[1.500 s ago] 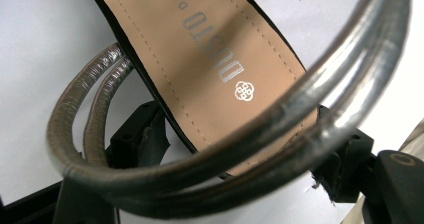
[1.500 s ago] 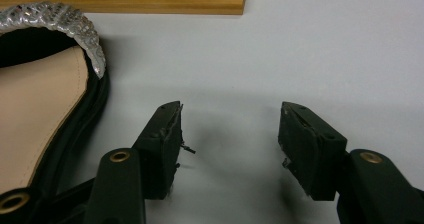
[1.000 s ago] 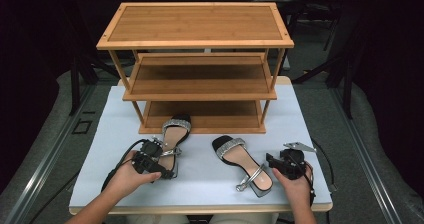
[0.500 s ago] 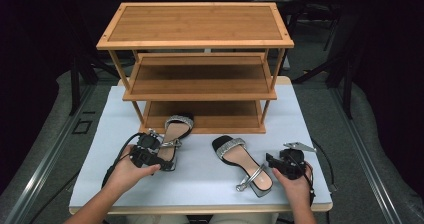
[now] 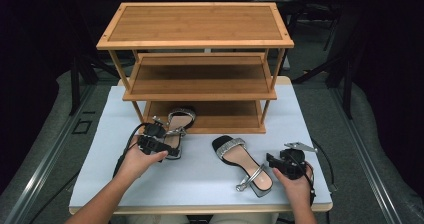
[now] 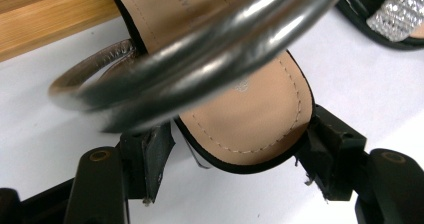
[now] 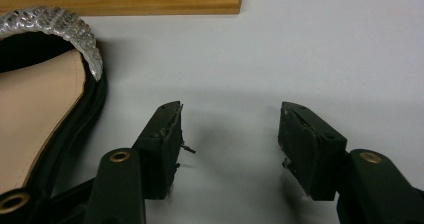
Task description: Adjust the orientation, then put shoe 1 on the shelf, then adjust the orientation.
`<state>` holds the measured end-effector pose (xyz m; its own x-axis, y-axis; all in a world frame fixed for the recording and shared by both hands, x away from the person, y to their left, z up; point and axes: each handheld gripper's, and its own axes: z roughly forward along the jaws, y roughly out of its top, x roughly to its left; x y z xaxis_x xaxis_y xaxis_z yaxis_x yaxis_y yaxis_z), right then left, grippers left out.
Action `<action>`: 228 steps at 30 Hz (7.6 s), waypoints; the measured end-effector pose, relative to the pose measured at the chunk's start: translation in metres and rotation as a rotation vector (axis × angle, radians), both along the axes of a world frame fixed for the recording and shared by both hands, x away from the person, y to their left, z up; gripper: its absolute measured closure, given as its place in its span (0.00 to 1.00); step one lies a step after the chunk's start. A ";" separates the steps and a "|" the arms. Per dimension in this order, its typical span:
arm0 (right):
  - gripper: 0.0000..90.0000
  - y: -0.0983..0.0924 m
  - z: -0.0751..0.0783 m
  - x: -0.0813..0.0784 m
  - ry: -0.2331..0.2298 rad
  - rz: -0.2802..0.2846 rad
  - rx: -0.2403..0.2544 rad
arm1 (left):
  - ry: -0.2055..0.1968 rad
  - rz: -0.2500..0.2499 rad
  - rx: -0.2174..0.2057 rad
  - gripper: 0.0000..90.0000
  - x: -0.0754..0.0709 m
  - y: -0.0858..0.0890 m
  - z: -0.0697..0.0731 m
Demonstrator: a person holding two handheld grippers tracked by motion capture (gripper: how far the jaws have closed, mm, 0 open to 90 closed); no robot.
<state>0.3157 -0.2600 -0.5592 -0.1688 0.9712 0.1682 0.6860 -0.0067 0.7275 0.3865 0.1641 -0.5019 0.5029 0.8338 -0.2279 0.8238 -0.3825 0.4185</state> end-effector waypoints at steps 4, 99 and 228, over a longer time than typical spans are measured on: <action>0.47 0.000 0.000 0.000 0.000 -0.001 0.000 | 0.007 0.009 0.021 0.38 0.006 -0.008 -0.004; 0.47 0.000 -0.001 0.000 -0.006 0.014 0.006 | -0.383 0.181 -0.160 0.97 -0.002 0.002 -0.039; 0.47 0.116 0.061 0.068 0.322 0.270 -0.140 | -0.337 0.145 -0.093 0.40 -0.040 0.095 -0.044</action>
